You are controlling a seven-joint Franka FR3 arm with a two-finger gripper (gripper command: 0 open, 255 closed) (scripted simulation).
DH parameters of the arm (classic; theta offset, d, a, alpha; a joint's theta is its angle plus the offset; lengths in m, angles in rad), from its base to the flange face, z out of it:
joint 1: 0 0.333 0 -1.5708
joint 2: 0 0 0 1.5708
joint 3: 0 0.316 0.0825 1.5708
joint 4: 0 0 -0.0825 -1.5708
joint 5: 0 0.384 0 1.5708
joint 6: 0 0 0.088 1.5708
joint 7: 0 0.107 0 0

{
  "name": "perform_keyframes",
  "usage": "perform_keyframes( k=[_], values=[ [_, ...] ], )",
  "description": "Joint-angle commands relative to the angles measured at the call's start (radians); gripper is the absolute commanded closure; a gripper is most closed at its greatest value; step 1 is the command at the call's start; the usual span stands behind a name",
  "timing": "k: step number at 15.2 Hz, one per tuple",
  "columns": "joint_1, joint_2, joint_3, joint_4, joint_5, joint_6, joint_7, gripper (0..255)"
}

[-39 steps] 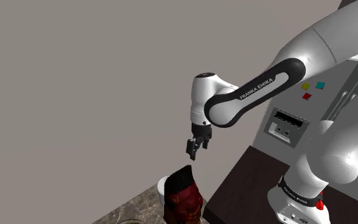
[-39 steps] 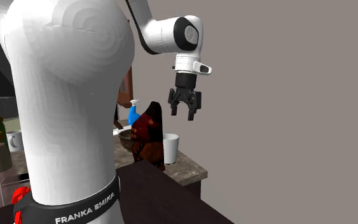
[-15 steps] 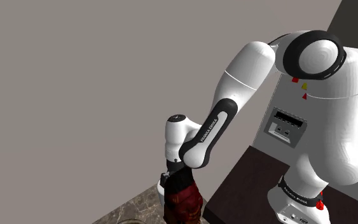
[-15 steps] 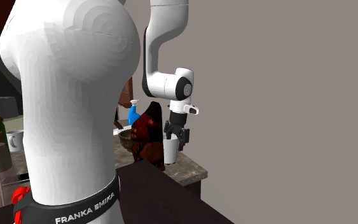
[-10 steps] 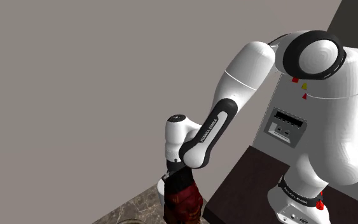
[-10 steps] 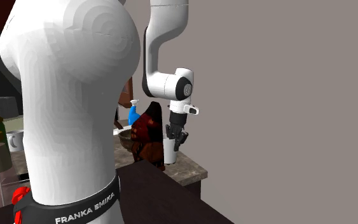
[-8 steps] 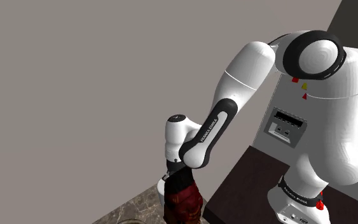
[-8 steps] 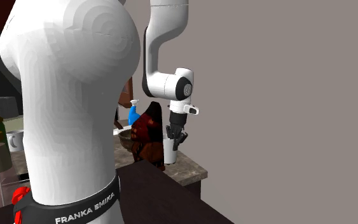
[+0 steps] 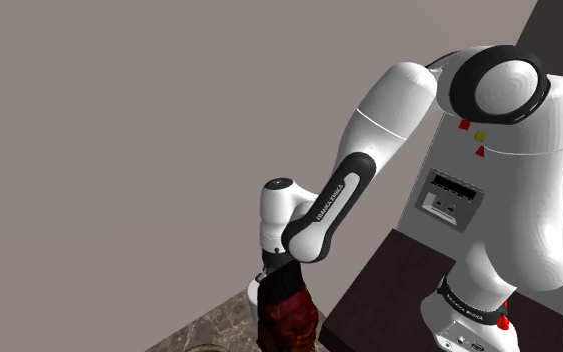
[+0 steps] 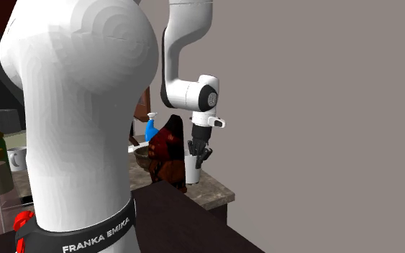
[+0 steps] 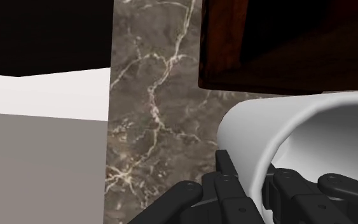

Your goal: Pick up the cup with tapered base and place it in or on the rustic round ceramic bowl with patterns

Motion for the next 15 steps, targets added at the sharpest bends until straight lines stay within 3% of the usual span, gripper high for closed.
perform_keyframes(
  k=[1,15],
  values=[
    [-0.005,-0.024,0.008,-0.001,0.009,-0.022,-0.003,255],
    [-0.037,-0.214,0.049,-0.005,0.082,-0.202,-0.035,255]
  ],
)
